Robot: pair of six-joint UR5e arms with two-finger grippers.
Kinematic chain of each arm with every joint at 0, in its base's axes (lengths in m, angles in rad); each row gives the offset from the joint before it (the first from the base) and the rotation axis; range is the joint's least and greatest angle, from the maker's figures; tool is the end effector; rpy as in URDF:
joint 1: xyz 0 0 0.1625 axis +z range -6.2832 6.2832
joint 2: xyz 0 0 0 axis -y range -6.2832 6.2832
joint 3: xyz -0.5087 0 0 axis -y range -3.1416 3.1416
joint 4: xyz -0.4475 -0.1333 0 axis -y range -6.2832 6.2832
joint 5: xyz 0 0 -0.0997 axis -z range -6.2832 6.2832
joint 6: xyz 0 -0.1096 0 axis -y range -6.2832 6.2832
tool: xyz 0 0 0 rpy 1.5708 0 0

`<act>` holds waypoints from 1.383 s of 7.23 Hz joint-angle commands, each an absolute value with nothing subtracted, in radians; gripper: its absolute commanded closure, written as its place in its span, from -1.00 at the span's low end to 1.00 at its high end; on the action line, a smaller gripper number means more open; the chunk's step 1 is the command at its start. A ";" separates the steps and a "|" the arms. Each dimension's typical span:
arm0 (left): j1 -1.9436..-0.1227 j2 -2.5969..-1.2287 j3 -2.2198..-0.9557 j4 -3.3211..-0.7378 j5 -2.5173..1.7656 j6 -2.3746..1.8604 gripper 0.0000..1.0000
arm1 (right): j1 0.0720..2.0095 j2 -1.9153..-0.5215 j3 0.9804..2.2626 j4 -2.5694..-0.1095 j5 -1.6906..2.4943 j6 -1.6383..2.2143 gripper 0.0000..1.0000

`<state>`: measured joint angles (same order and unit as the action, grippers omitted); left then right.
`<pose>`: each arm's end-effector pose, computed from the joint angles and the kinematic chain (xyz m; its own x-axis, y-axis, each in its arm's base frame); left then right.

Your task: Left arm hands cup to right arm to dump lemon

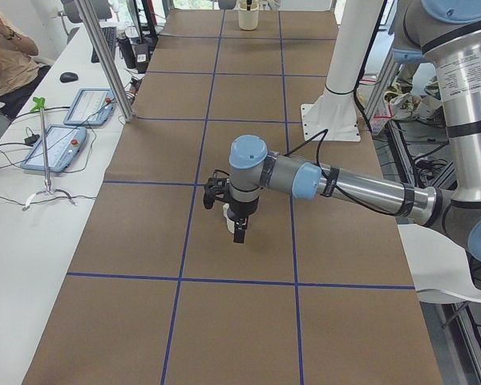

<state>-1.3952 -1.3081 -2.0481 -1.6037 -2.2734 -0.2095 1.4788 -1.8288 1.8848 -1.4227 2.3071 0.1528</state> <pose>0.0123 -0.4267 0.6151 0.7432 0.0843 -0.6638 -0.0151 0.9939 0.1093 0.0198 -0.4348 0.6886 0.7306 -0.0528 0.6808 -0.0215 0.9947 0.1002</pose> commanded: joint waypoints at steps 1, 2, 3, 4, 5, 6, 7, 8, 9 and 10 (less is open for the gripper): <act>-1.394 -1.380 -1.953 -1.603 -2.273 -0.200 -1.00 | 1.480 -1.821 1.882 -1.433 2.313 0.149 -1.00; -1.394 -1.378 -1.944 -1.603 -2.273 -0.199 -1.00 | 1.480 -1.818 1.881 -1.436 2.306 0.149 -1.00; -1.399 -1.370 -1.928 -1.605 -2.273 -0.193 -1.00 | 1.474 -1.798 1.878 -1.468 2.304 0.147 -1.00; -1.416 -1.367 -1.927 -1.602 -2.275 -0.146 -1.00 | 1.476 -1.767 1.864 -1.517 2.306 0.138 -1.00; -1.436 -1.364 -1.922 -1.600 -2.317 -0.134 -1.00 | 1.480 -1.776 1.870 -1.525 2.309 0.137 -1.00; -1.460 -1.364 -1.899 -1.604 -2.371 -0.130 -1.00 | 1.483 -1.781 1.876 -1.525 2.309 0.138 -1.00; -1.465 -1.361 -1.890 -1.605 -2.372 -0.115 -1.00 | 1.483 -1.776 1.870 -1.529 2.309 0.138 -1.00; -1.488 -1.359 -1.878 -1.602 -2.365 -0.027 -1.00 | 1.483 -1.778 1.876 -1.529 2.310 0.137 -1.00; -1.509 -1.361 -1.864 -1.600 -2.365 -0.020 -1.00 | 1.483 -1.776 1.882 -1.529 2.313 0.138 -1.00; -1.509 -1.362 -1.868 -1.600 -2.373 -0.038 -1.00 | 1.483 -1.772 1.884 -1.529 2.315 0.137 -1.00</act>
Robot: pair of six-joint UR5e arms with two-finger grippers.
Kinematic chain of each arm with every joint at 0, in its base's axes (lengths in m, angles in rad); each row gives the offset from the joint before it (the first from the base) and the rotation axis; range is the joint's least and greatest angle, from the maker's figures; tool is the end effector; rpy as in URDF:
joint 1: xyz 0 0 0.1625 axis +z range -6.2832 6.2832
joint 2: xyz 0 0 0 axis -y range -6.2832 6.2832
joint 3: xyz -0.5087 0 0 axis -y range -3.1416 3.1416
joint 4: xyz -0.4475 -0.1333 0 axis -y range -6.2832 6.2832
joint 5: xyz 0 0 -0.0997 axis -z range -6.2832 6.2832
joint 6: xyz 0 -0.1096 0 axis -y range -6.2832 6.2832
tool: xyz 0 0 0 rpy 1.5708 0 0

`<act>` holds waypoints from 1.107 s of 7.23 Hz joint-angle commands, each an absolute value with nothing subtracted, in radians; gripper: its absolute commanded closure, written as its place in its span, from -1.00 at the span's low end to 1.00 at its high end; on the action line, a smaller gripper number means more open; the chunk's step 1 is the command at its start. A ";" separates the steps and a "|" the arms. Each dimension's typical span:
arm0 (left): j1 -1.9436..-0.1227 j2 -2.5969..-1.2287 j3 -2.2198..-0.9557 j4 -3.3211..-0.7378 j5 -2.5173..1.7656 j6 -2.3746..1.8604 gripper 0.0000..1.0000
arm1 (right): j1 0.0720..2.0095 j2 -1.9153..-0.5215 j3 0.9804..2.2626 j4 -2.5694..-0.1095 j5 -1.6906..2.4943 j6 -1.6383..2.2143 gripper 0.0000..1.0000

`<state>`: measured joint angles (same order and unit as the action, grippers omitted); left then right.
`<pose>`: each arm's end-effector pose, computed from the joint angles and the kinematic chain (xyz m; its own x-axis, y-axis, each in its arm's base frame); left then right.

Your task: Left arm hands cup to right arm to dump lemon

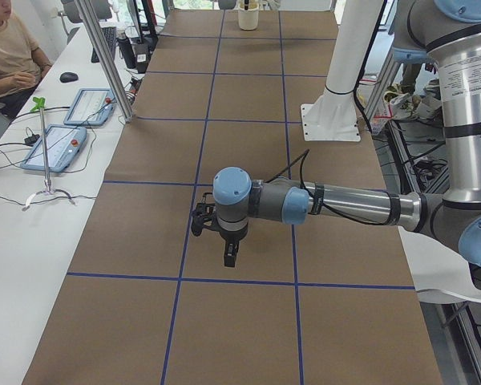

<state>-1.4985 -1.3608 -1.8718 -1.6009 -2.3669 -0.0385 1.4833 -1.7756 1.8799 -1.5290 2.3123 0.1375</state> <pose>-0.0225 -0.4506 0.6834 0.6937 0.0984 -0.7135 -0.0450 0.9946 0.0934 0.0196 -0.4555 0.6794 0.7310 -0.0258 0.6818 -0.0139 0.9985 0.0526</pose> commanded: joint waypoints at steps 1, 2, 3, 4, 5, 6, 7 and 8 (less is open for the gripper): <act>-1.509 -1.361 -1.871 -1.598 -2.375 -0.035 -1.00 | 1.485 -1.770 1.884 -1.529 2.315 0.137 -1.00; -1.509 -1.367 -1.906 -1.576 -2.375 -0.038 -1.00 | 1.497 -1.775 1.888 -1.529 2.313 0.138 -1.00; -1.509 -1.364 -1.914 -1.577 -2.364 -0.038 -1.00 | 1.497 -1.775 1.891 -1.529 2.315 0.138 -1.00; -1.511 -1.361 -1.917 -1.583 -2.364 -0.038 -1.00 | 1.497 -1.776 1.890 -1.529 2.315 0.138 -1.00; -1.511 -1.350 -1.939 -1.586 -2.370 -0.038 -1.00 | 1.497 -1.776 1.897 -1.529 2.315 0.138 -1.00; -1.512 -1.342 -1.957 -1.589 -2.370 -0.040 -1.00 | 1.497 -1.770 1.891 -1.529 2.313 0.138 -1.00; -1.513 -1.336 -1.986 -1.586 -2.364 -0.038 -1.00 | 1.497 -1.772 1.897 -1.529 2.315 0.138 -1.00; -1.509 -1.345 -1.979 -1.586 -2.362 -0.037 -1.00 | 1.497 -1.755 1.896 -1.529 2.315 0.140 -1.00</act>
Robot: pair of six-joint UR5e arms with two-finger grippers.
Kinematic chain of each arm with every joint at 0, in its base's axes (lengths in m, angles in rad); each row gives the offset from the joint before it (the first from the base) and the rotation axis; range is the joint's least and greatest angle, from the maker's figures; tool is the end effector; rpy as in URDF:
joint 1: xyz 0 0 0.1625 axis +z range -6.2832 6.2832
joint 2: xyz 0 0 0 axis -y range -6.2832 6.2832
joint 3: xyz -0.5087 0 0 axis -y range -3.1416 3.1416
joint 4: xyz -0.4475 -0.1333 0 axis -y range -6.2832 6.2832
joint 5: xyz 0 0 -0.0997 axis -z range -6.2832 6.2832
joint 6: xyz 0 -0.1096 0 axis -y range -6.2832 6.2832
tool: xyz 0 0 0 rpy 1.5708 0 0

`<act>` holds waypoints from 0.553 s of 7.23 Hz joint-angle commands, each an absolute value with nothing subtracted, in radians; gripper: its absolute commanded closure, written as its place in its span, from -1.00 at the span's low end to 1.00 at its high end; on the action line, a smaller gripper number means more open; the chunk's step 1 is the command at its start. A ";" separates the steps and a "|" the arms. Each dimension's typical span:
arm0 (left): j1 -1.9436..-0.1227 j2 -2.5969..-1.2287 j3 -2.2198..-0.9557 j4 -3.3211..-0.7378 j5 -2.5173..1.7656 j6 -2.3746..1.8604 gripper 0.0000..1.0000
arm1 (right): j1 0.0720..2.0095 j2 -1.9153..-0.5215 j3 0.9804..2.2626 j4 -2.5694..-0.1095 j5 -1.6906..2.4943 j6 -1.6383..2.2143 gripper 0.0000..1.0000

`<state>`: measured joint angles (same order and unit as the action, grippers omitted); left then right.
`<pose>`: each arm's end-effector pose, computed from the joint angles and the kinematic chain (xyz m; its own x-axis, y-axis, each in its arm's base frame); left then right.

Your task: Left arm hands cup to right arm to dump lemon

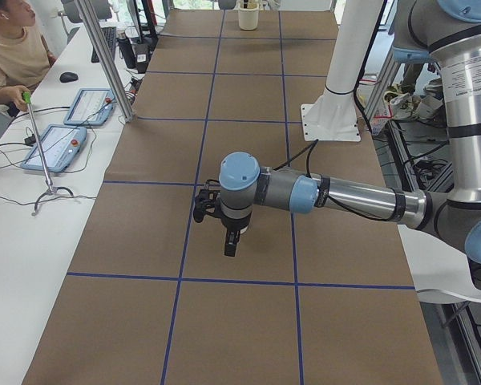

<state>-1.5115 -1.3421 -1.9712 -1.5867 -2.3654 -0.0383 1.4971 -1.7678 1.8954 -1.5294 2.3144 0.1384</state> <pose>-0.0290 -0.4404 0.6383 0.6932 0.1367 -0.7077 -0.0317 0.9867 0.1595 0.0254 -0.4593 0.6672 0.7287 -0.0305 0.6841 -0.0282 0.9968 0.0745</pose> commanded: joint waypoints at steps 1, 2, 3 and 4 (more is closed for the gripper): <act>-1.511 -1.345 -1.982 -1.586 -2.364 -0.038 -1.00 | 1.497 -1.747 1.885 -1.529 2.309 0.140 -1.00; -1.511 -1.342 -1.985 -1.586 -2.364 -0.038 -1.00 | 1.496 -1.750 1.879 -1.528 2.313 0.140 -1.00; -1.511 -1.339 -1.982 -1.586 -2.362 -0.037 -1.00 | 1.496 -1.753 1.879 -1.528 2.315 0.140 -1.00; -1.511 -1.339 -1.982 -1.586 -2.362 -0.038 -1.00 | 1.496 -1.755 1.879 -1.526 2.315 0.140 -1.00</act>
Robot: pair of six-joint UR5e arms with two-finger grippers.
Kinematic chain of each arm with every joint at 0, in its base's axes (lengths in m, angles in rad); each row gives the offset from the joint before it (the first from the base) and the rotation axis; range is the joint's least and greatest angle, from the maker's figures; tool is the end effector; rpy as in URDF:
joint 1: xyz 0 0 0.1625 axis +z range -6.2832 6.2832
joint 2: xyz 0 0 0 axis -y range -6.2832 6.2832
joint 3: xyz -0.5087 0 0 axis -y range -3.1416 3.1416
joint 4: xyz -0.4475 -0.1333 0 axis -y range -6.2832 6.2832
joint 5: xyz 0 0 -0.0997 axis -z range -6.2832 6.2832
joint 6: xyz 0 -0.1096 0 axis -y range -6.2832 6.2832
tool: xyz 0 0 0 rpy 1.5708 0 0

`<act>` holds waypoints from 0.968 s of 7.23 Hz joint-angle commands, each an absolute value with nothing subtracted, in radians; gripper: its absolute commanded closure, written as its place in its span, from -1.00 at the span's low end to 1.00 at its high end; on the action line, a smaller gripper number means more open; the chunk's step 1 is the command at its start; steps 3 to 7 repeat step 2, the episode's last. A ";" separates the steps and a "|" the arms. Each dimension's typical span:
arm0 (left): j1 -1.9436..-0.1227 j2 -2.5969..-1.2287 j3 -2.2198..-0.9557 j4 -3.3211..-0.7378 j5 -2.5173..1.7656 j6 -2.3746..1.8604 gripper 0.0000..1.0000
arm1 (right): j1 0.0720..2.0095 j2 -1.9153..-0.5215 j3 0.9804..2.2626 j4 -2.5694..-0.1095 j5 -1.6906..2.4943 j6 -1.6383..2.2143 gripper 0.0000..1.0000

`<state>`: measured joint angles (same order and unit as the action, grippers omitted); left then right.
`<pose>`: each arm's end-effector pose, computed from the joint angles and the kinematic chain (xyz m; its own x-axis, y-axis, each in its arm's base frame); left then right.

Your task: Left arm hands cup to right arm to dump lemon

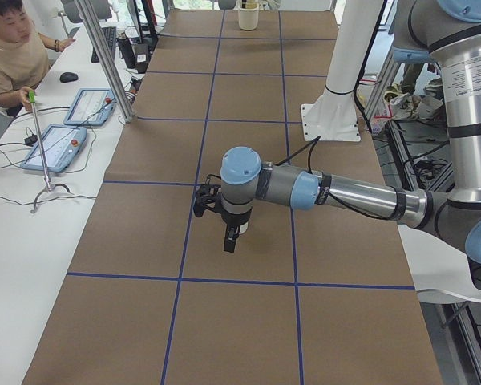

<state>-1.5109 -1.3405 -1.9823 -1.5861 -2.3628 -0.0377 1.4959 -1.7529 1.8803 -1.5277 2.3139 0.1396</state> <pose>-0.0290 -0.4394 0.6332 0.6946 0.1437 -0.7049 -0.0326 0.9851 0.1688 0.0243 -0.4668 0.6686 0.7289 -0.0312 0.6839 -0.0280 0.9968 0.0752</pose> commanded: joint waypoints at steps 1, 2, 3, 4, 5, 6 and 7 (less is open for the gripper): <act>-1.511 -1.338 -1.980 -1.586 -2.364 -0.037 -1.00 | 1.496 -1.753 1.879 -1.526 2.315 0.140 -1.00; -1.511 -1.338 -1.980 -1.588 -2.362 -0.037 -1.00 | 1.496 -1.752 1.879 -1.526 2.313 0.140 -1.00; -1.511 -1.338 -1.980 -1.588 -2.362 -0.037 -1.00 | 1.496 -1.752 1.879 -1.526 2.313 0.140 -1.00; -1.511 -1.338 -1.980 -1.588 -2.362 -0.037 -1.00 | 1.496 -1.752 1.879 -1.526 2.313 0.140 -1.00; -1.511 -1.338 -1.980 -1.588 -2.362 -0.037 -1.00 | 1.496 -1.752 1.879 -1.526 2.313 0.140 -1.00; -1.511 -1.338 -1.980 -1.588 -2.362 -0.037 -1.00 | 1.496 -1.752 1.879 -1.526 2.313 0.140 -1.00; -1.511 -1.338 -1.980 -1.588 -2.362 -0.037 -1.00 | 1.496 -1.752 1.879 -1.526 2.313 0.140 -1.00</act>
